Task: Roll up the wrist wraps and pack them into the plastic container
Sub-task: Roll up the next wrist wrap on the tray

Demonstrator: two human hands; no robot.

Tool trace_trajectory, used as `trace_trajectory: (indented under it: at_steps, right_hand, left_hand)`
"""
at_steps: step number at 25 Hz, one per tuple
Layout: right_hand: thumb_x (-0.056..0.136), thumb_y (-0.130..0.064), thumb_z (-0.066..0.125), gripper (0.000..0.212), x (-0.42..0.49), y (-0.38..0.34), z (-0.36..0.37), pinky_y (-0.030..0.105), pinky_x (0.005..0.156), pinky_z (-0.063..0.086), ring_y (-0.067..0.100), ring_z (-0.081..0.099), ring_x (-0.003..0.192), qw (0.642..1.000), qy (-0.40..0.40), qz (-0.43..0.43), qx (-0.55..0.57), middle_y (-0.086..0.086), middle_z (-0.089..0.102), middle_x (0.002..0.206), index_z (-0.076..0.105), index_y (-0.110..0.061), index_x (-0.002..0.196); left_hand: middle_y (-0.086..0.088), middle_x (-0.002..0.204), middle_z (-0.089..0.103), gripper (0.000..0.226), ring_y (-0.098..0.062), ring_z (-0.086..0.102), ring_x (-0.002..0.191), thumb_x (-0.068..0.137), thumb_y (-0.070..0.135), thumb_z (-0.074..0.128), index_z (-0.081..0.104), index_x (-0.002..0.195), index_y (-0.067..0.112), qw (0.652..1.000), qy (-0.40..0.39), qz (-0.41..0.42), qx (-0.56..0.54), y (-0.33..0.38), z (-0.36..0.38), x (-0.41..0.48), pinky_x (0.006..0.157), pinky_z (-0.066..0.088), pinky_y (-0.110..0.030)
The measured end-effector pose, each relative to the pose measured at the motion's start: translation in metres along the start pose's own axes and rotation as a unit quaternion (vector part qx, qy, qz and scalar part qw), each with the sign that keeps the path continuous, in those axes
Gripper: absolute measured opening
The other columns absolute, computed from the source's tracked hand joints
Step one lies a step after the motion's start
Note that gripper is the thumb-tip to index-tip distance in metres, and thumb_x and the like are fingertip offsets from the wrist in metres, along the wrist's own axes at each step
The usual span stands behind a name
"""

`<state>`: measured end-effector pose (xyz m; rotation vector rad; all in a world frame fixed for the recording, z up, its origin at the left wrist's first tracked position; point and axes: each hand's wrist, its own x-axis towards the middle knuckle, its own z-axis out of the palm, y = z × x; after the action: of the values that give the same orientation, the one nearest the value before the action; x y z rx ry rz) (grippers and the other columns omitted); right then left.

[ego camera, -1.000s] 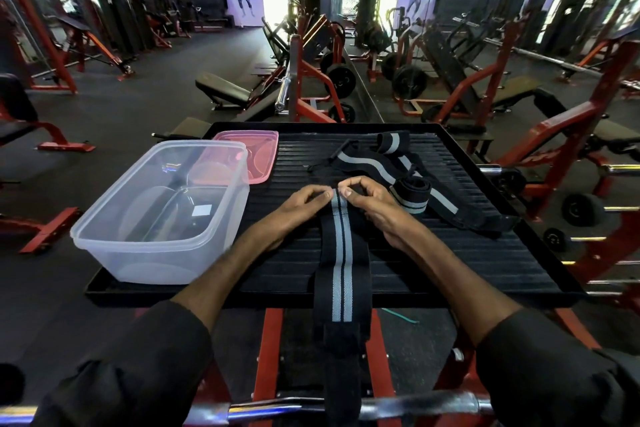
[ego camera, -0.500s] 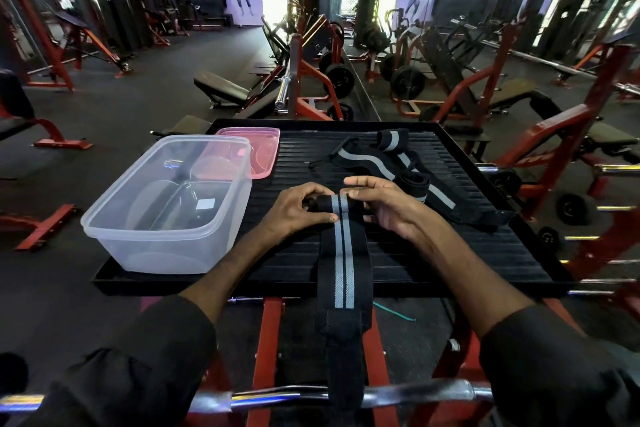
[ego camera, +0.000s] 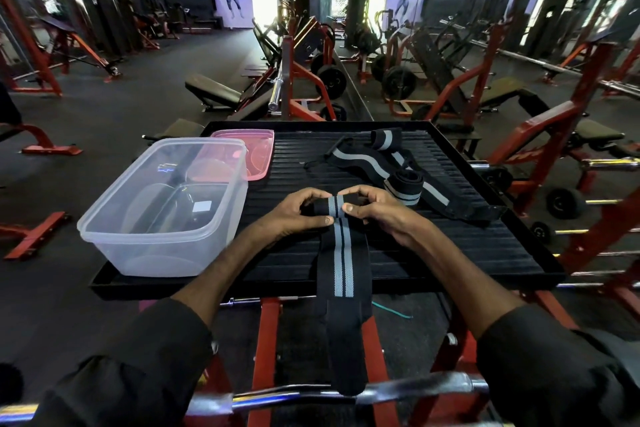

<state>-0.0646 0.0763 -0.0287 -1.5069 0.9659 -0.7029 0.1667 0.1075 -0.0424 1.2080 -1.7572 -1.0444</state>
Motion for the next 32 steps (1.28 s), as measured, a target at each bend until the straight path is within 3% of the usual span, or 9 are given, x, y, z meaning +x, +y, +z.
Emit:
trace_trajectory:
  at_steps: [3,6,11,16,21,24,26,29,32]
  right_hand:
    - [0.088,-0.008,0.076,0.037,0.000,0.002,-0.004,0.035,0.087,0.045,0.020,0.065,0.100,1.000,-0.008,-0.008,0.016,0.006,0.074,0.106,0.070,-0.019,0.123]
    - [0.085,0.008,0.070,0.045,-0.002,-0.001,-0.007,0.039,0.105,0.047,0.022,0.067,0.106,0.998,-0.020,-0.007,0.057,0.008,0.075,0.108,0.071,-0.014,0.123]
    - [0.075,0.020,0.065,0.057,-0.002,-0.002,-0.004,0.028,0.094,0.055,0.019,0.068,0.102,0.996,-0.055,-0.004,0.071,0.006,0.074,0.103,0.069,-0.008,0.124]
    - [0.085,-0.001,0.069,0.046,-0.001,-0.011,-0.007,0.038,0.102,0.052,0.024,0.070,0.107,0.973,-0.048,0.019,0.227,0.010,0.074,0.115,0.067,-0.012,0.129]
    - [0.097,-0.038,0.065,0.036,0.001,-0.009,0.015,0.041,0.090,0.051,0.026,0.069,0.105,0.996,0.041,0.012,0.084,0.007,0.075,0.111,0.068,-0.011,0.120]
    - [0.100,-0.040,0.061,0.037,0.002,-0.011,0.022,0.042,0.097,0.054,0.028,0.069,0.114,0.992,0.079,-0.039,0.092,0.011,0.074,0.118,0.068,-0.008,0.116]
    - [0.099,-0.041,0.062,0.036,0.005,-0.012,0.027,0.044,0.101,0.052,0.030,0.067,0.117,0.988,0.101,-0.060,0.096,0.012,0.073,0.118,0.069,-0.009,0.114]
    - [0.103,-0.045,0.054,0.035,0.006,-0.011,0.038,0.034,0.098,0.049,0.019,0.063,0.117,0.991,0.089,-0.062,0.074,0.004,0.069,0.120,0.064,-0.013,0.115]
    - [0.103,-0.045,0.054,0.031,0.004,-0.009,0.034,0.034,0.097,0.050,0.016,0.064,0.112,0.994,0.071,-0.044,0.067,0.000,0.069,0.114,0.063,-0.017,0.112]
  left_hand:
    - [0.001,0.128,0.065,0.035,-0.012,0.061,0.121,0.090,0.022,0.074,0.064,0.124,0.021,0.997,-0.019,-0.058,-0.057,0.003,0.000,-0.001,0.099,0.055,-0.033]
    - [0.001,0.121,0.070,0.031,-0.008,0.065,0.113,0.088,0.018,0.076,0.068,0.118,0.019,0.998,-0.026,-0.044,-0.022,0.001,0.001,0.000,0.100,0.050,-0.029]
    - [0.002,0.105,0.076,0.045,-0.012,0.071,0.099,0.073,0.033,0.089,0.073,0.112,0.019,0.994,0.018,0.008,0.107,0.005,0.004,-0.004,0.092,0.055,-0.032]
    - [0.005,0.106,0.074,0.049,-0.010,0.069,0.100,0.072,0.029,0.090,0.071,0.114,0.015,0.983,0.093,0.087,0.133,0.007,0.006,-0.006,0.091,0.052,-0.026]
    - [0.002,0.115,0.073,0.052,-0.009,0.067,0.110,0.072,0.026,0.090,0.070,0.119,0.014,0.964,0.158,0.149,0.156,0.008,0.005,-0.008,0.101,0.051,-0.030]
    - [0.004,0.126,0.066,0.056,0.007,0.058,0.116,0.078,0.019,0.086,0.065,0.129,0.015,0.976,0.158,0.103,0.106,0.015,0.008,-0.006,0.106,0.046,-0.024]
    - [0.007,0.136,0.051,0.063,0.021,0.047,0.117,0.086,0.009,0.078,0.049,0.143,0.011,0.990,0.122,0.054,0.044,0.024,0.017,-0.004,0.104,0.040,-0.010]
    - [0.011,0.142,0.025,0.074,0.009,0.026,0.129,0.095,0.006,0.066,0.020,0.153,0.012,0.997,0.065,-0.022,-0.025,0.030,0.029,-0.002,0.085,0.030,0.009]
    - [0.011,0.146,0.024,0.068,0.000,0.022,0.137,0.100,0.016,0.060,0.020,0.155,0.019,0.997,0.039,-0.041,-0.056,0.029,0.026,-0.003,0.095,0.030,0.001]
